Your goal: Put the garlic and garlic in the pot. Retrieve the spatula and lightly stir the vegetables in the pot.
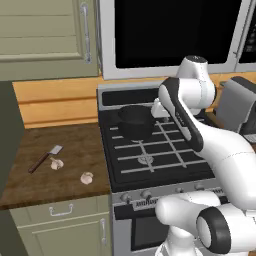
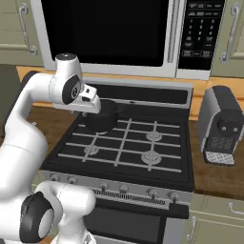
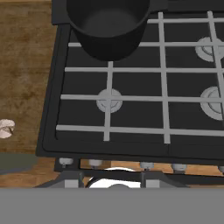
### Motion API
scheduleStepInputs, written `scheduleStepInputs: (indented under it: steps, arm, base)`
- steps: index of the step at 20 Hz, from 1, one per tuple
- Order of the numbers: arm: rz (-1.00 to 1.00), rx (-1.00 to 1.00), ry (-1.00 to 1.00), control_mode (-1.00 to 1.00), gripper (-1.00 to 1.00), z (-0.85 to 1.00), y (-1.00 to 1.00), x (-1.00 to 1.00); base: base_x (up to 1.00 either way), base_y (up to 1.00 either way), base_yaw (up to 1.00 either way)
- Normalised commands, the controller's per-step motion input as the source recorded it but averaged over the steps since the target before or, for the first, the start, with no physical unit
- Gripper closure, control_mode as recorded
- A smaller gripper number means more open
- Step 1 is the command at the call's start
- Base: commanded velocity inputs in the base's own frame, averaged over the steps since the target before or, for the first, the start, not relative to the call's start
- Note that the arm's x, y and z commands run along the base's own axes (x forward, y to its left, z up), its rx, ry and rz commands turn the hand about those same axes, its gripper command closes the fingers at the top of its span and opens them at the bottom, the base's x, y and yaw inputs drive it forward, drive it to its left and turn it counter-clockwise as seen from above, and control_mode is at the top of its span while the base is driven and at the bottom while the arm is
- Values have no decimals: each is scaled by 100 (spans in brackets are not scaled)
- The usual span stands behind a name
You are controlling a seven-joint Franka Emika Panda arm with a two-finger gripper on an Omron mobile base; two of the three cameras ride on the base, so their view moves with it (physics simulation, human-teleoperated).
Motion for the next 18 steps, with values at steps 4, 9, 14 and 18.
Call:
scheduleStepInputs:
  steps: [4,9,14,18]
  arm:
    - [0,0,-1,100,-100,0,0,-3]
    - [0,0,0,100,-100,0,0,0]
    - [0,0,0,100,-100,0,0,0]
    - [0,0,0,100,-100,0,0,0]
  base:
    - [-31,24,3]
    - [-16,86,10]
    - [3,33,1]
    - [76,42,-10]
